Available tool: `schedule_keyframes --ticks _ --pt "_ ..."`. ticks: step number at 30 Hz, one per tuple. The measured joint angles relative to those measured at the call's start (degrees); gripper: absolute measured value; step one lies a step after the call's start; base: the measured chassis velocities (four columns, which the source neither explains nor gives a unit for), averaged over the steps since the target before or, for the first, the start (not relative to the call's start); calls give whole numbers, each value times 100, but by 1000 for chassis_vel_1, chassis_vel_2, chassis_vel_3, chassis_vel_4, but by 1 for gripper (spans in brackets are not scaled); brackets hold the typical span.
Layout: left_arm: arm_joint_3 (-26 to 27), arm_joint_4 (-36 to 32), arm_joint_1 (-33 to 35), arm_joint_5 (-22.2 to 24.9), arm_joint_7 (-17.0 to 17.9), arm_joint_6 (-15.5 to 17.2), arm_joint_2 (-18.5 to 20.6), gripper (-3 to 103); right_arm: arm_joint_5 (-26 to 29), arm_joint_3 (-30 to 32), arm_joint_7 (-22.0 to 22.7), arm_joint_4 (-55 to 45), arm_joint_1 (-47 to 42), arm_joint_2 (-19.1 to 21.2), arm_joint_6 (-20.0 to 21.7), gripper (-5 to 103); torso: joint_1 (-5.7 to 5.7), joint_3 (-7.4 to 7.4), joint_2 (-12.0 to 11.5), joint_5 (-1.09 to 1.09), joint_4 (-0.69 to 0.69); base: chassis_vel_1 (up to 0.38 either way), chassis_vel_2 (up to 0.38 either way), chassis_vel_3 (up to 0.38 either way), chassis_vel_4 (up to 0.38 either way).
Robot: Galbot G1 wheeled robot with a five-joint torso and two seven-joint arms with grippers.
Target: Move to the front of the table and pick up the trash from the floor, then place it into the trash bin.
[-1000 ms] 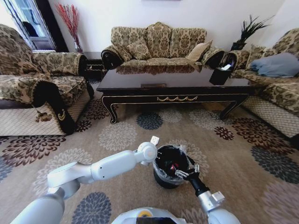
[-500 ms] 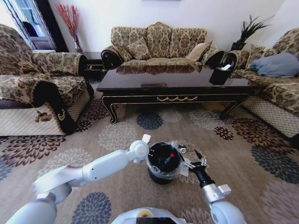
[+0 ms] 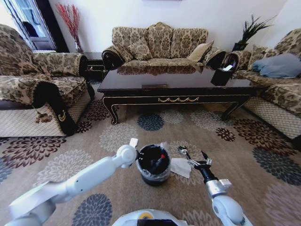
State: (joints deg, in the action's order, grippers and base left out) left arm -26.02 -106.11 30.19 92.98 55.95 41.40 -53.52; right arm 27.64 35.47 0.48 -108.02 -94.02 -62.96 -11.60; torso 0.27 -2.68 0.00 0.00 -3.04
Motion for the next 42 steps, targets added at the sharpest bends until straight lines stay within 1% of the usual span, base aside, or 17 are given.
schedule_keyframes --ticks 2,4,6,7,10,11,13,15,17,20,21,23,25,26,29,35,42 --pt "178 -52 186 -59 -27 10 112 2 11 -12 23 200 98 82 4 100 0 0 0 0 1 0 0 0 0" --pt "254 -74 251 -61 -38 19 135 2 11 -18 23 262 134 103 4 100 0 0 0 0 1 0 0 0 0" --pt "507 -131 467 -92 -101 36 241 2 8 -60 23 522 292 196 4 100 0 0 0 -1 -1 0 0 0 0" --pt "507 -131 467 -92 -101 36 241 2 8 -60 23 522 292 196 4 100 0 0 0 -1 -1 0 0 0 0" --pt "823 -233 753 -205 -209 57 541 2 -13 -137 -11 951 514 330 1 100 0 0 -1 0 1 0 0 0 0" --pt "823 -233 753 -205 -209 57 541 2 -13 -137 -11 951 514 330 1 100 0 0 -1 0 1 0 0 0 0" --pt "987 -282 896 -237 -254 69 646 2 -14 -186 -48 1208 632 380 -2 100 0 0 0 0 2 0 0 0 0" --pt "1175 -326 1041 -256 -284 76 725 2 -14 -247 -113 1545 799 418 -7 100 0 0 0 0 0 0 0 0 0" --pt "1216 -341 1076 -269 -297 76 750 2 -15 -273 -136 1657 849 439 -11 100 0 0 0 0 0 0 0 0 0" --pt "1420 -416 1254 -329 -346 76 898 2 -59 -414 -288 2257 1136 562 -54 100 0 0 0 1 -1 0 0 0 0" --pt "1420 -416 1254 -329 -346 76 898 2 -59 -414 -288 2257 1136 562 -54 100 0 0 0 1 -1 0 0 0 0" --pt "1644 -490 1427 -329 -362 78 943 2 -57 -503 -403 2526 1290 614 -49 100 0 0 0 1 1 0 0 0 0" --pt "1832 -542 1589 -334 -375 78 995 2 -63 -619 -544 2741 1410 644 -48 100 0 0 0 -1 -1 0 0 0 0" --pt "1832 -542 1589 -334 -375 78 995 2 -63 -619 -544 2741 1410 644 -48 100 0 0 0 -1 -1 0 0 0 0" --pt "2034 -619 1822 -380 -405 77 1099 2 -146 -844 -755 3051 1611 677 -28 100 0 0 0 0 1 0 0 0 0" --pt "2163 -682 2027 -425 -431 78 1159 2 -257 -1142 -878 3439 1895 680 -4 100 0 0 0 0 0 0 0 0 0" --pt "2357 -766 2318 -492 -473 78 1255 2 -584 -1528 -1158 4269 2358 592 -236 100 0 0 0 1 0 0 0 0 0"
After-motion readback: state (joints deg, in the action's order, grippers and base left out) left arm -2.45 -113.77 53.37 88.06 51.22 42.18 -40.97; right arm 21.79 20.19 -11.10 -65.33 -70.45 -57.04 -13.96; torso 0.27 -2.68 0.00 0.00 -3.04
